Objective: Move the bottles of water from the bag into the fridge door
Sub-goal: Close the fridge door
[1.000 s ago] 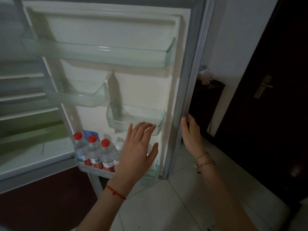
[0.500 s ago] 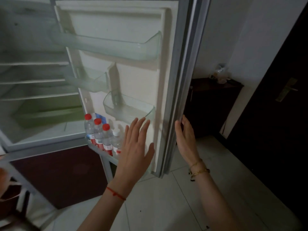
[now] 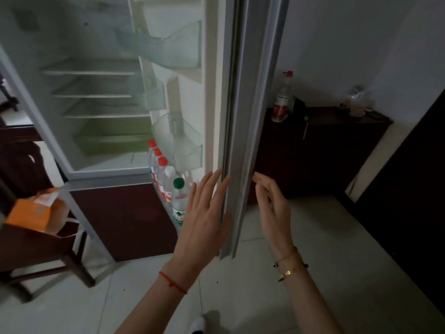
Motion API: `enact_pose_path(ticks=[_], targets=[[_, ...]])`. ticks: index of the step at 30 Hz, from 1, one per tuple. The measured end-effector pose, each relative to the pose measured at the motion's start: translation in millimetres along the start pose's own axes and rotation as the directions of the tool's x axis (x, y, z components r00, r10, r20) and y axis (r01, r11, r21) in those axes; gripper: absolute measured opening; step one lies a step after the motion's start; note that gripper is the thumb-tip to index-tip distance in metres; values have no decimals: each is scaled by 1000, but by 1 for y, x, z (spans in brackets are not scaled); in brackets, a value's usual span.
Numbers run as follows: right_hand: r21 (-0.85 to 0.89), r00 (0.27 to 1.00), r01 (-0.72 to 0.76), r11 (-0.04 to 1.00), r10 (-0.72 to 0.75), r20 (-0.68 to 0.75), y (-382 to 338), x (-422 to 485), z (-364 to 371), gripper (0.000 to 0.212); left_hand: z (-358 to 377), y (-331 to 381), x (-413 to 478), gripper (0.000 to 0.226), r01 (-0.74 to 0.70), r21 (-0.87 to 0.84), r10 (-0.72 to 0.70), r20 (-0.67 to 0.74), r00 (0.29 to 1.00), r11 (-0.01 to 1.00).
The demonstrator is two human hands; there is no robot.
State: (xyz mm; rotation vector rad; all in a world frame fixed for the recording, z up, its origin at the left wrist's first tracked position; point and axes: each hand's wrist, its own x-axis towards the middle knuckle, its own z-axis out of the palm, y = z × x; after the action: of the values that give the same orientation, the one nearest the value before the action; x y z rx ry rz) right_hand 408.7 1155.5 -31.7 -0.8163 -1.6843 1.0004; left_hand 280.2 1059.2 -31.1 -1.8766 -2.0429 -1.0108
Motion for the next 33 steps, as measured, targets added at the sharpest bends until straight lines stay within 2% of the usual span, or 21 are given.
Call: enact_pose_path(ticks=[8, 13, 15, 23, 30, 33], targets=[[-129, 976, 197, 972, -183, 119, -15, -15, 32, 40, -22, -12, -33, 72, 101, 76, -95, -81, 992, 992], [-237, 878, 454, 859, -387, 282, -32, -15, 67, 52, -42, -27, -50, 78, 215, 133, -197, -133, 971, 968], [-240, 832, 515, 823, -413, 370, -35, -14, 82, 54, -50, -35, -56, 76, 257, 142, -236, -147, 961, 956], [-152, 728, 576, 803, -420, 541, -48, -17, 141, 57, -81, -77, -76, 75, 393, 104, -366, -210, 907, 914], [-102, 664, 627, 772, -462, 589, -61, -20, 207, 56, -121, -130, -90, 72, 451, 25, -422, -306, 853, 892], [-83, 655, 636, 767, -479, 584, -68, -21, 239, 57, -143, -157, -94, 68, 428, 11, -401, -331, 854, 904]])
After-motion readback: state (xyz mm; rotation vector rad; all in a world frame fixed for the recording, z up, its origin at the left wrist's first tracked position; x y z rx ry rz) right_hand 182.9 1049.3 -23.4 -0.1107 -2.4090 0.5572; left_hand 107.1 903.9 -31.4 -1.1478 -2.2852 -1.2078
